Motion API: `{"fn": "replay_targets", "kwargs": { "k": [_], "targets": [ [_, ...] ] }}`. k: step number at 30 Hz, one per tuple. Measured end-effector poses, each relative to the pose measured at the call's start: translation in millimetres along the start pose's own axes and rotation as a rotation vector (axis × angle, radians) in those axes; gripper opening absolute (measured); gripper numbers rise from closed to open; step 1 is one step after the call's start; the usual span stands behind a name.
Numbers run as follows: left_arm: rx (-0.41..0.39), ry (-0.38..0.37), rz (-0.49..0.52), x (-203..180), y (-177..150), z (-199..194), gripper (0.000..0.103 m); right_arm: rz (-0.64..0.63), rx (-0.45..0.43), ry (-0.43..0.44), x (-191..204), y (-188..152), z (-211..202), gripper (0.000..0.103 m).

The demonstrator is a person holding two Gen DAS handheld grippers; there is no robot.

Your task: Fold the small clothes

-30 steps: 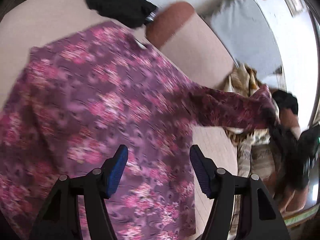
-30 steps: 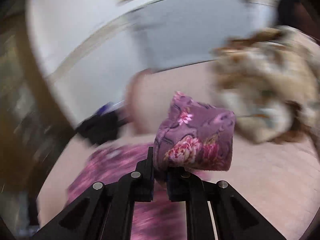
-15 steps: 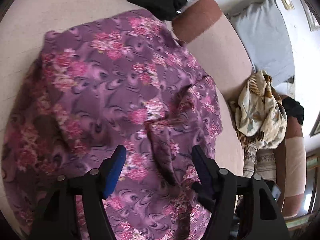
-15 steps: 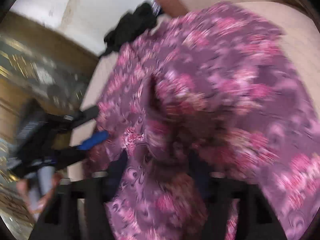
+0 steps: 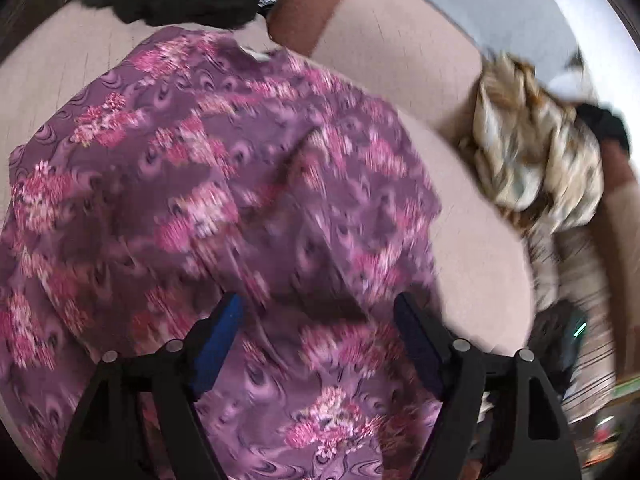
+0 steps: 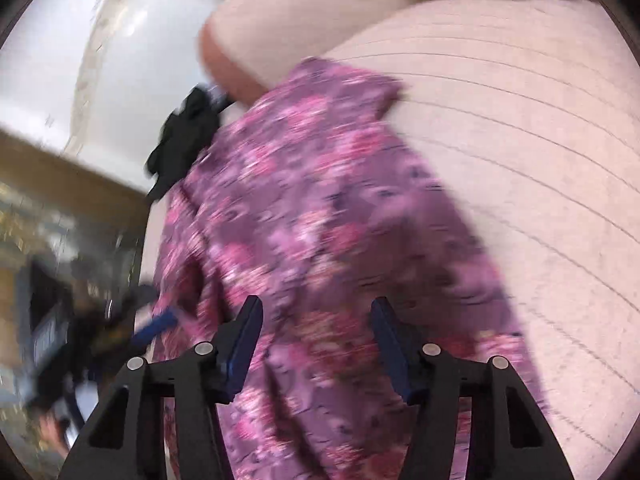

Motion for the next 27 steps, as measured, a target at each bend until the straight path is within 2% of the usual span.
{"fn": "replay_targets", "kwargs": {
  "k": [3, 4, 5, 6, 7, 8, 9, 10, 12, 13, 16, 18, 21, 23, 24, 27],
  "targets": [
    [-0.004, 0.144, 0.059, -16.6, -9.7, 22.4, 0.076, 0.031, -0.028, -0.005, -10.0, 9.8, -8.6, 0.062],
    [-0.022, 0.178, 0.073, -18.0, -9.1, 27.9, 0.053, 0.034, -0.037, 0.011, -10.1, 15.1, -11.7, 0.062],
    [-0.019, 0.185, 0.063, -14.4, -8.5, 28.8, 0.016, 0.043, -0.038, 0.032, -10.4, 22.8, -11.3, 0.062],
    [-0.007, 0.156, 0.017, -5.6, -6.9, 25.2, 0.006, 0.052, -0.033, 0.051, -10.3, 27.4, -15.1, 0.062],
    [-0.023, 0.092, -0.029, 2.9, -6.6, 15.5, 0.007, 0.056, -0.028, 0.071, -6.1, 34.2, -14.4, 0.063],
    [-0.071, 0.028, -0.068, 12.3, -8.9, -1.2, 0.006, 0.051, -0.015, 0.100, -2.3, 41.3, -13.3, 0.063],
    [-0.120, 0.000, -0.097, 21.3, -13.0, -23.2, 0.006, 0.049, -0.004, 0.112, 0.6, 47.2, -11.7, 0.063],
    [-0.144, -0.038, -0.126, 28.8, -16.9, -42.3, 0.006, 0.056, 0.002, 0.111, 1.4, 54.3, -7.3, 0.064],
    [-0.176, -0.168, -0.190, 48.2, -28.8, -73.5, 0.006, 0.063, 0.032, 0.130, 1.3, 70.2, 8.8, 0.064],
    [-0.192, -0.188, -0.215, 58.4, -36.8, -84.9, 0.006, 0.077, 0.035, 0.118, -1.8, 75.5, 13.2, 0.064],
    [-0.201, -0.170, -0.264, 84.2, -60.9, -96.7, 0.006, 0.108, 0.046, 0.119, -8.2, 88.0, 28.6, 0.064],
    [-0.205, -0.161, -0.255, 98.8, -75.8, -94.1, 0.006, 0.121, 0.041, 0.119, -10.7, 90.2, 32.2, 0.064],
    [-0.075, -0.130, -0.264, 113.4, -89.9, -67.4, 0.009, 0.100, 0.052, 0.119, -6.1, 89.1, 39.0, 0.064],
    [-0.051, -0.085, -0.253, 114.4, -98.1, -62.4, 0.020, 0.079, 0.054, 0.109, -3.3, 89.7, 41.7, 0.064],
    [-0.051, -0.070, -0.240, 115.7, -99.2, -64.0, 0.022, 0.075, 0.053, 0.108, -2.3, 91.3, 42.4, 0.064],
    [-0.096, -0.059, -0.226, 118.3, -93.2, -81.4, 0.041, 0.091, 0.028, 0.131, -5.6, 101.0, 36.5, 0.064]
  ]
}}
Point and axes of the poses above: each gripper's, at about its wrist camera, not at the fingertips, and z roughly the way its jaws point, x to its left, y to its top, the point moved 2 cm from there along z, roughly the way its jaws point, and after that the axes turned 5 degrees about x, right-handed, at the moved point
